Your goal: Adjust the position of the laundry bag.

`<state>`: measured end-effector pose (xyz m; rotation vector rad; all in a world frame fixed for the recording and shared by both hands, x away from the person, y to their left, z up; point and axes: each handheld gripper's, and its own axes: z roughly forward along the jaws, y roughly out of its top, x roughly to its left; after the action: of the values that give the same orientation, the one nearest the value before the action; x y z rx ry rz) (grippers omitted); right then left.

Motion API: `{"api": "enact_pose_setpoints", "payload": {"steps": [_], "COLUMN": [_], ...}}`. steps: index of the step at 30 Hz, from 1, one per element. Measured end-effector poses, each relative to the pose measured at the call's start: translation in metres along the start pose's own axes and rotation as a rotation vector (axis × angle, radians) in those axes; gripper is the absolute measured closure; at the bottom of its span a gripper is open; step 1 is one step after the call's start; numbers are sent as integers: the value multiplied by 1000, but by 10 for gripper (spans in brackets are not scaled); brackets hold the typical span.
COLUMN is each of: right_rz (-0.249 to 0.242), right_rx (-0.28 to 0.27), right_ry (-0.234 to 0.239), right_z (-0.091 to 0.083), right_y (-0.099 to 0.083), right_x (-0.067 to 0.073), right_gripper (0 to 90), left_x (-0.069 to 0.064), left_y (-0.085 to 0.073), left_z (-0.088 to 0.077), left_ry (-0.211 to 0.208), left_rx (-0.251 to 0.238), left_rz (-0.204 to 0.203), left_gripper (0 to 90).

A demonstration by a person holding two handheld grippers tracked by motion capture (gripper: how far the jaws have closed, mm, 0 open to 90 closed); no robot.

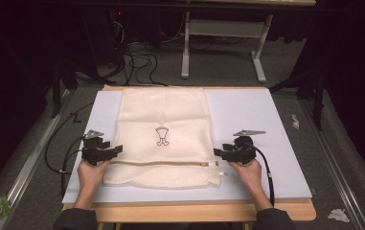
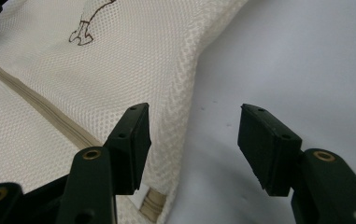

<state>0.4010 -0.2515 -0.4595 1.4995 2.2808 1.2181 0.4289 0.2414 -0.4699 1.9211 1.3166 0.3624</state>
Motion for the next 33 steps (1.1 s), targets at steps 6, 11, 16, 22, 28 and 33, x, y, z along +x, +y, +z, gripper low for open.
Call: {"api": "enact_pose_setpoints", "payload": {"steps": [6,11,16,22,28,33], "right_rz": [1,11,4,-26,-38,-37], "right_rx": [25,61,79,81,62,48], "right_ry": [13,25,29,30,29,27], "right_z": [14,28,33,32,28,23], "right_y": [7,11,11,11,11,9], "right_x": [7,10,11,12,13,11], "right_gripper": [467,561,656,820,846,849], "left_x": [-2,-1,1,2,1,-2], "left_y": [0,1,0,0,0,1], "left_z": [5,7,6,6,4,6], "left_ry": [0,10,12,-7,-32,-39], "left_rx": [18,26,18,13,-6,-13], "left_rz": [-7,-10,-23,-24,-24,-18], "left_gripper": [420,498,573,774,838,845]}}
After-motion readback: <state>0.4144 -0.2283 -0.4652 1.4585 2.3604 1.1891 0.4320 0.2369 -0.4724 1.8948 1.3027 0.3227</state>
